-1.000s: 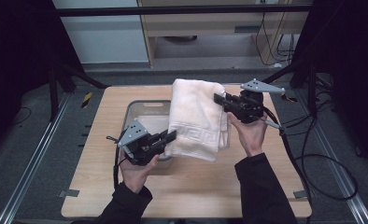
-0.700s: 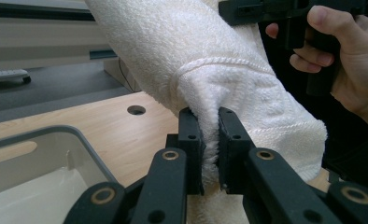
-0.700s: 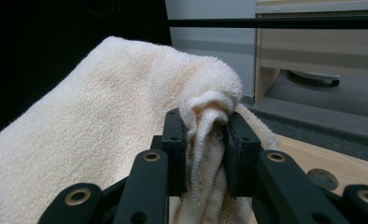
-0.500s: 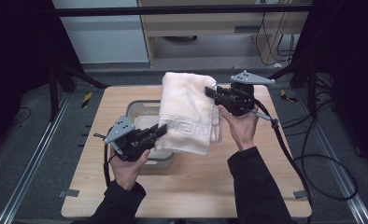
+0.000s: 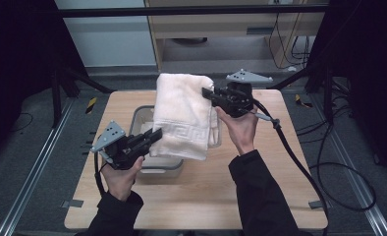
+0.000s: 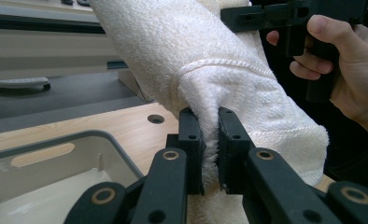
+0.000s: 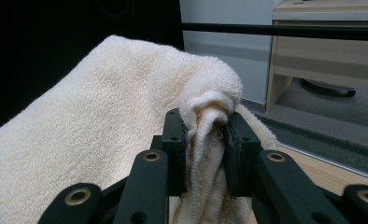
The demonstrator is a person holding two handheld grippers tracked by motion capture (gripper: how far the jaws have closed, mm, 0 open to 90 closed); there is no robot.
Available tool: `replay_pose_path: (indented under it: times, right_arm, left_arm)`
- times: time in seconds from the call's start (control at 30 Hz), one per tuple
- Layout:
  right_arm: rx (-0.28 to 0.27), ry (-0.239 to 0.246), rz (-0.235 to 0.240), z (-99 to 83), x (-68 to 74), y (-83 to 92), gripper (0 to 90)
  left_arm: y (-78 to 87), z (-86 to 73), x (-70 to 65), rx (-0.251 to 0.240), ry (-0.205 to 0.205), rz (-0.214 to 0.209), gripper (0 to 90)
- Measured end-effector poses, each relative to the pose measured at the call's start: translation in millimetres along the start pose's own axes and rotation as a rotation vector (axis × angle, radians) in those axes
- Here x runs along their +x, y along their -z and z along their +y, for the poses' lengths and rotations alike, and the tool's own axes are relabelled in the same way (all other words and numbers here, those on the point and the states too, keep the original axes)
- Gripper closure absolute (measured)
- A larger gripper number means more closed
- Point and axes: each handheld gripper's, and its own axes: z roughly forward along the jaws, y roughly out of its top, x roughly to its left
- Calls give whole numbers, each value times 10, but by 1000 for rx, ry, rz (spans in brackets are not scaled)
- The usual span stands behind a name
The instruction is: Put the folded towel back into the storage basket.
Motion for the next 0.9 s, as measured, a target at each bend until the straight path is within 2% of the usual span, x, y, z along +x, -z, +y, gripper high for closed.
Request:
replay_pose_path:
  times: [0.53,0.9]
  right_arm:
    - [5,13,39,68,210,-321,730]
    - [29,12,54,36,279,-580,730]
  left_arm:
    - [240,8,213,-25,22,43,816]
    - [294,-66,362,-17,49,74,816]
